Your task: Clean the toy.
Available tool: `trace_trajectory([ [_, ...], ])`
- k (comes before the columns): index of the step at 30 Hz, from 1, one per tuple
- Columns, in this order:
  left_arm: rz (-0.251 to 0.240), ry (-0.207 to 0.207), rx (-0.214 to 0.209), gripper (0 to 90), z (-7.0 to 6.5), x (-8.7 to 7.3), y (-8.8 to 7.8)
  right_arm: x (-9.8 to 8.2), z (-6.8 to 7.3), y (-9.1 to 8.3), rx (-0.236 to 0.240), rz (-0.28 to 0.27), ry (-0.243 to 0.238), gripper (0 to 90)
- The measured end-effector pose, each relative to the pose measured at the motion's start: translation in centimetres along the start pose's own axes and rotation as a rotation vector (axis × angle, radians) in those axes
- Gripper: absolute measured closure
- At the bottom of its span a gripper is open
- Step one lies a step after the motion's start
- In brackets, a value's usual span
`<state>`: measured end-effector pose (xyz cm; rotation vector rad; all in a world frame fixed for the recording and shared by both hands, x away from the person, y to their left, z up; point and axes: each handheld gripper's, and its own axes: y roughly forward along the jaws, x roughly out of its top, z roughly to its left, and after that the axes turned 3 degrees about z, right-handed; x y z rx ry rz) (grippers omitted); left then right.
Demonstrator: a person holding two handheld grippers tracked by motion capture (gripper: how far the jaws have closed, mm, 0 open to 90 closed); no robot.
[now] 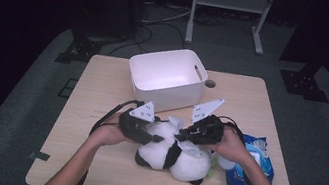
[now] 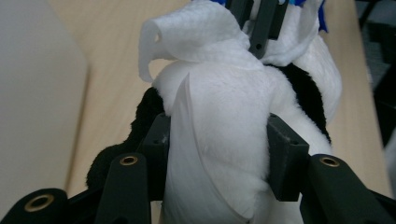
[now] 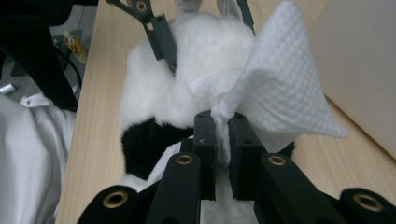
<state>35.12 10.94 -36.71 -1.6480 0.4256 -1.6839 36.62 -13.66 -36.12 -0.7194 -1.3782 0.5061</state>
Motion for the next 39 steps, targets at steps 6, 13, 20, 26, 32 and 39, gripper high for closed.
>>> trace_trajectory([
  [6,0.003,0.026,0.031,52.7,-0.1,0.0,-0.2,0.9,0.1,0.0,0.013,0.007,-0.026,82.3],
  [13,0.01,0.033,-0.009,45.7,-0.7,-0.1,-0.7,0.8,-1.2,-0.5,-0.029,-0.021,0.026,82.2],
  [20,-0.007,-0.066,-0.078,19.3,-0.1,0.2,-1.3,0.4,-0.2,0.1,0.042,0.007,0.012,82.1],
  [26,-0.009,-0.121,-0.108,8.6,0.4,0.5,-1.2,0.1,0.5,0.3,0.076,0.026,-0.006,82.1],
  [32,0.005,-0.135,-0.145,2.4,0.7,0.6,-0.8,0.1,1.2,0.5,0.116,0.04,-0.028,82.1],
  [39,0.025,-0.118,-0.199,7.5,0.3,-0.1,-0.5,0.8,2.0,0.3,0.128,0.061,-0.073,82.2],
])
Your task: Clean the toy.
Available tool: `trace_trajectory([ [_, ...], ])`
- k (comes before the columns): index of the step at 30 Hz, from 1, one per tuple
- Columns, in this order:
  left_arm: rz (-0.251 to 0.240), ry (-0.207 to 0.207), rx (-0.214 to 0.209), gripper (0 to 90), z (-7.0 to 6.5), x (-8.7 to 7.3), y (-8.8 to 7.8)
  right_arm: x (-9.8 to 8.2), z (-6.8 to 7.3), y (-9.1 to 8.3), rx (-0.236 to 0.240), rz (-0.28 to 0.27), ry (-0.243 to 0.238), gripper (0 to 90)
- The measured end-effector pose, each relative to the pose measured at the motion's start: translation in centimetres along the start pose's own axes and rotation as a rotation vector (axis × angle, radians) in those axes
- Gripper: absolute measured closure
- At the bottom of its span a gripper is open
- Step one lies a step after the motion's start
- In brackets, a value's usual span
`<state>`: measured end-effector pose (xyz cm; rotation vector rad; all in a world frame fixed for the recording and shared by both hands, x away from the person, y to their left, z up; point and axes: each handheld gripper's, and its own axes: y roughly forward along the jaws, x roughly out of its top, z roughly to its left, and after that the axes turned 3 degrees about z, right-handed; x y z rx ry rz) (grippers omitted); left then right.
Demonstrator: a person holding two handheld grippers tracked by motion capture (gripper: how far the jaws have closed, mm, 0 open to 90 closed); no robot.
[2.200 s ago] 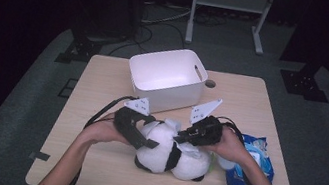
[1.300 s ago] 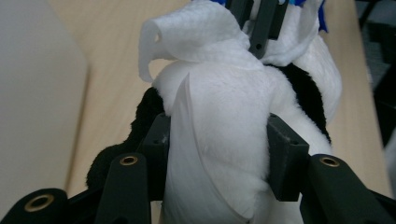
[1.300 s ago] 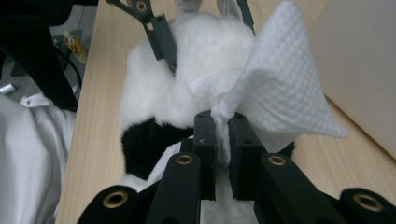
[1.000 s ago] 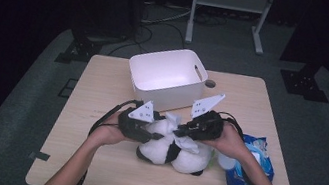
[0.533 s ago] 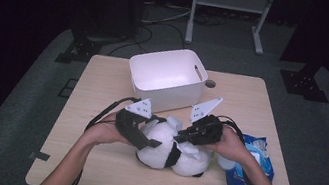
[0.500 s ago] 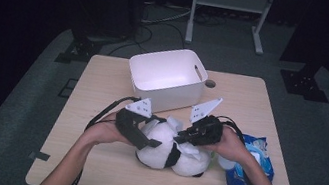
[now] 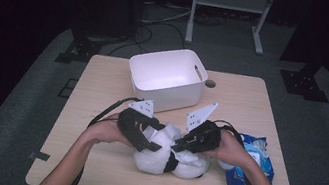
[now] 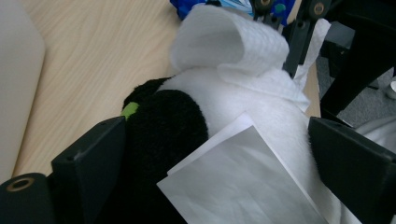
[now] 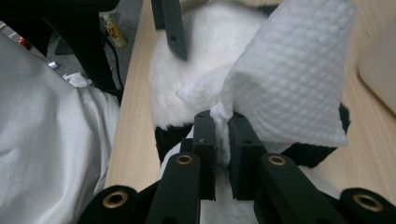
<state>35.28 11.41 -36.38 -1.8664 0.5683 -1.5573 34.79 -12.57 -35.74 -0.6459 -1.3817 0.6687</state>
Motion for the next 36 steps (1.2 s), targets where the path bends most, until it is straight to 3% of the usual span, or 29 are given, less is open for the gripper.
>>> trace_trajectory([
  [6,0.005,0.042,-0.006,10.6,-0.7,-0.2,-0.1,1.5,0.4,-0.3,-0.025,-0.062,-0.032,82.2],
  [10,0.024,0.054,-0.007,12.1,-0.9,-0.7,-0.2,1.5,0.4,0.0,-0.027,-0.05,-0.032,82.2],
  [14,0.019,0.073,-0.011,12.9,-1.3,-1.3,-0.3,0.3,0.2,-0.5,-0.078,0.013,-0.014,82.1],
  [18,0.009,0.08,-0.01,13.4,-1.4,-1.5,-0.3,-0.9,0.1,-1.1,-0.077,-0.001,0.014,82.0],
  [28,0.01,0.099,0.002,14.0,-2.1,-2.2,-0.5,-3.4,0.5,-4.2,-0.136,-0.007,0.059,81.3],
  [36,0.008,0.111,0.01,14.0,-2.4,-2.3,-0.6,-5.4,0.1,-5.0,-0.163,0.004,0.107,81.1],
])
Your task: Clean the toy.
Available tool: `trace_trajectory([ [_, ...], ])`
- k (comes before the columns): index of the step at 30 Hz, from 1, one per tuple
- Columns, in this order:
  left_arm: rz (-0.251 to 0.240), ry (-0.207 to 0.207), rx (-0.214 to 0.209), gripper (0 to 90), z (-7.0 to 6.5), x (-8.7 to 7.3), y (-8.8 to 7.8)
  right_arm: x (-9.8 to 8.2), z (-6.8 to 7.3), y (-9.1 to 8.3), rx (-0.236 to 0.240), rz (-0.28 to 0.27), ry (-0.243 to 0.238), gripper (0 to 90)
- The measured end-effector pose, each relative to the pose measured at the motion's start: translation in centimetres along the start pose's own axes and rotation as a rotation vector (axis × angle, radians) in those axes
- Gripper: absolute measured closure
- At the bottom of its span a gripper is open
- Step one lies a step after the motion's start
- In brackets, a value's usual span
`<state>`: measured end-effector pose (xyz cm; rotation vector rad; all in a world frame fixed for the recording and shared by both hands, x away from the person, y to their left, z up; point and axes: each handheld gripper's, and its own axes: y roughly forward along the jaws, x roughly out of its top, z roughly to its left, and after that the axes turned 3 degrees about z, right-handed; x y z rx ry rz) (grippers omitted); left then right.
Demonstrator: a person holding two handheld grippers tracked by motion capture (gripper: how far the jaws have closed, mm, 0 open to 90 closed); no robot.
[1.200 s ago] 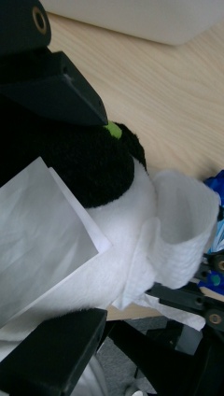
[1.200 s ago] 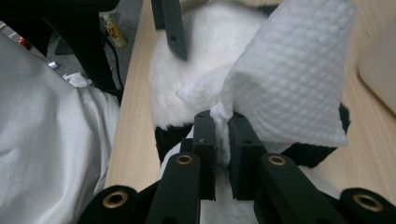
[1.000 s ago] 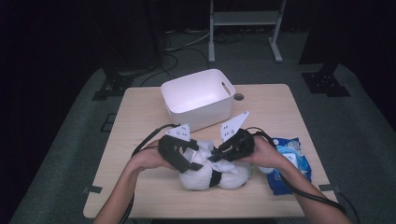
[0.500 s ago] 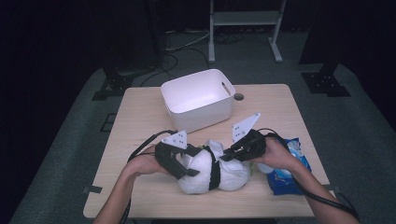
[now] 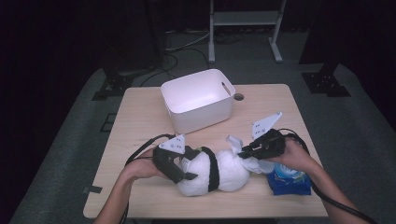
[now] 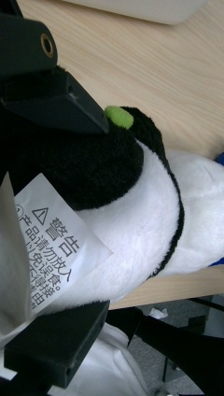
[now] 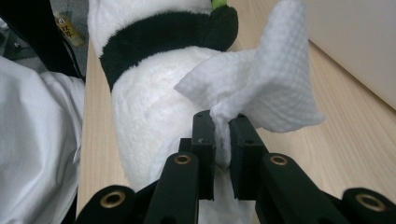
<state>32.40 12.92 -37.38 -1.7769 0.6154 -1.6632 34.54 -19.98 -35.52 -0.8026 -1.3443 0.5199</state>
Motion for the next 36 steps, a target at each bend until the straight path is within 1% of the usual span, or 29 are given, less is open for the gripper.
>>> trace_trajectory([
  [2,0.0,-0.001,-0.002,14.0,0.0,0.0,0.0,0.2,0.1,0.0,0.007,-0.004,0.003,81.1],
  [3,0.004,0.0,-0.002,13.9,-0.1,0.1,0.0,0.8,0.2,0.3,0.022,-0.018,-0.01,81.1],
  [5,0.004,-0.001,-0.001,13.9,-0.1,0.1,0.0,1.0,0.2,0.4,0.027,-0.022,-0.018,81.0],
  [6,0.004,-0.002,-0.001,13.9,-0.1,0.1,0.0,1.9,0.4,1.0,0.044,-0.039,-0.026,81.1],
  [7,0.003,-0.003,-0.001,13.9,-0.1,0.0,0.0,2.3,0.4,1.3,0.054,-0.048,-0.032,81.0],
  [10,-0.001,0.0,0.0,13.9,-0.1,0.0,0.0,3.5,0.7,2.1,0.072,-0.053,-0.06,81.1],
  [13,-0.001,0.004,-0.001,13.9,-0.1,0.0,0.0,5.0,1.1,3.3,0.097,-0.04,-0.08,81.1],
  [15,-0.004,0.005,0.001,13.9,-0.2,0.0,0.0,6.0,1.5,4.3,0.117,-0.035,-0.105,81.0],
  [16,-0.004,0.005,0.001,13.8,-0.2,0.0,0.0,6.0,1.5,4.3,0.117,-0.035,-0.105,81.0],
  [17,-0.002,0.004,0.003,13.8,-0.2,0.0,0.0,6.8,1.7,5.1,0.133,-0.035,-0.119,81.1],
  [18,-0.001,-0.003,0.005,13.8,-0.3,-0.1,0.0,7.0,1.7,5.4,0.135,-0.031,-0.124,81.1],
  [19,-0.001,-0.003,0.005,13.7,-0.3,-0.1,0.0,7.1,1.7,5.7,0.138,-0.029,-0.129,81.1],
  [21,-0.007,-0.01,0.006,13.6,-0.2,-0.3,-0.1,7.1,1.6,5.8,0.142,-0.032,-0.124,81.1],
  [22,-0.009,-0.01,0.004,13.4,-0.2,-0.3,-0.1,6.9,1.4,5.9,0.149,-0.029,-0.109,81.2],
  [26,-0.03,-0.018,-0.004,9.8,-0.2,0.3,-0.5,6.4,1.6,5.7,0.149,-0.03,-0.099,81.2],
  [27,-0.036,-0.021,-0.008,9.5,-0.2,0.5,-0.6,6.3,1.6,5.6,0.152,-0.033,-0.102,81.2],
  [28,-0.03,-0.015,-0.009,9.5,-0.2,0.6,-0.7,6.2,1.7,5.5,0.158,-0.034,-0.1,81.2],
  [33,-0.028,-0.027,-0.015,7.6,-0.2,0.8,-0.8,5.9,2.3,5.3,0.17,-0.035,-0.107,81.2],
  [36,-0.03,-0.03,-0.014,5.4,-0.4,0.8,-0.8,5.8,2.7,5.2,0.181,-0.024,-0.12,81.1],
])
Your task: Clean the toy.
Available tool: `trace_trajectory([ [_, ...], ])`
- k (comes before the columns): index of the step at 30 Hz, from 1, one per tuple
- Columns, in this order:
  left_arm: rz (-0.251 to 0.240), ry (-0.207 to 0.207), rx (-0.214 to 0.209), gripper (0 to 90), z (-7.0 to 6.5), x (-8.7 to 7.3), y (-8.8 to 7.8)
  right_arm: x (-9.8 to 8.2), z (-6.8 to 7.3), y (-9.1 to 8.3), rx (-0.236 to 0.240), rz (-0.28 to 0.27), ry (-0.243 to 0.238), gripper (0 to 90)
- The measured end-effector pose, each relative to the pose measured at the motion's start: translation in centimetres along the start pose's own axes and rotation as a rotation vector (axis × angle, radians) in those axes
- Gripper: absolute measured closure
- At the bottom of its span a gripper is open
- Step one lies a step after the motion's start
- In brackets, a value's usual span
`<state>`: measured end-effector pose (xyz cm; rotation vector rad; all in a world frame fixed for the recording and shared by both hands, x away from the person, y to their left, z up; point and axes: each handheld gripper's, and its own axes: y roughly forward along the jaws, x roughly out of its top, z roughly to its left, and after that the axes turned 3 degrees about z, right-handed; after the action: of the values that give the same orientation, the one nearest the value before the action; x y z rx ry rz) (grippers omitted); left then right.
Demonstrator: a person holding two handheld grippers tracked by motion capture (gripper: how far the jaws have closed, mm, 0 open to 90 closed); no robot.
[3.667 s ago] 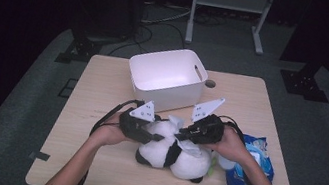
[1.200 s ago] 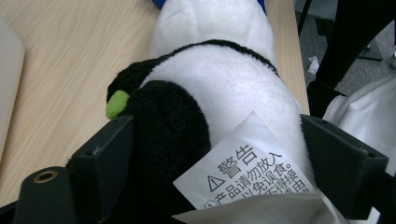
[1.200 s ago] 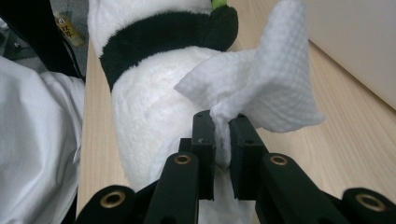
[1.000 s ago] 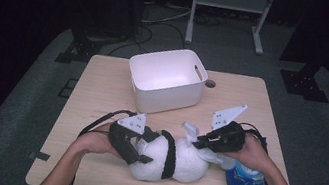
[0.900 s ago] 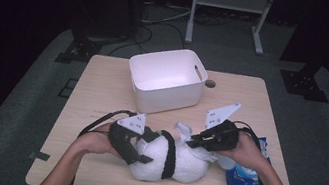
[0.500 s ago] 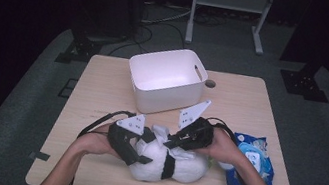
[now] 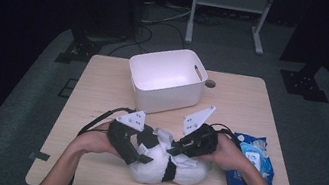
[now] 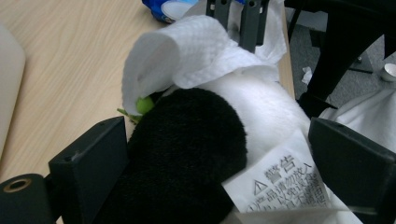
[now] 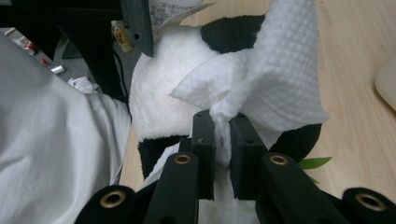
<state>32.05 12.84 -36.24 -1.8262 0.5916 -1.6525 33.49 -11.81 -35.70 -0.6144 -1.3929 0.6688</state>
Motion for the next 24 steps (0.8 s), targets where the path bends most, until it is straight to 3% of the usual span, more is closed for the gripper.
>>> trace_trajectory([
  [3,-0.002,0.0,0.006,5.2,-0.1,0.0,0.0,0.2,0.2,0.0,0.006,0.012,-0.014,80.9],
  [7,0.011,-0.025,-0.03,4.7,0.0,-0.5,0.6,1.0,0.5,0.0,0.007,0.021,-0.044,80.6],
  [12,0.016,-0.016,-0.066,4.6,-0.2,-0.5,1.2,2.3,0.9,0.3,0.016,0.005,-0.086,80.7],
  [20,0.013,-0.018,-0.067,3.5,-0.4,-0.6,1.3,4.8,1.3,1.7,0.025,-0.018,-0.137,80.7],
  [24,0.009,-0.022,-0.068,3.7,-0.4,-0.8,1.3,4.7,1.2,1.7,0.031,-0.005,-0.136,80.7],
])
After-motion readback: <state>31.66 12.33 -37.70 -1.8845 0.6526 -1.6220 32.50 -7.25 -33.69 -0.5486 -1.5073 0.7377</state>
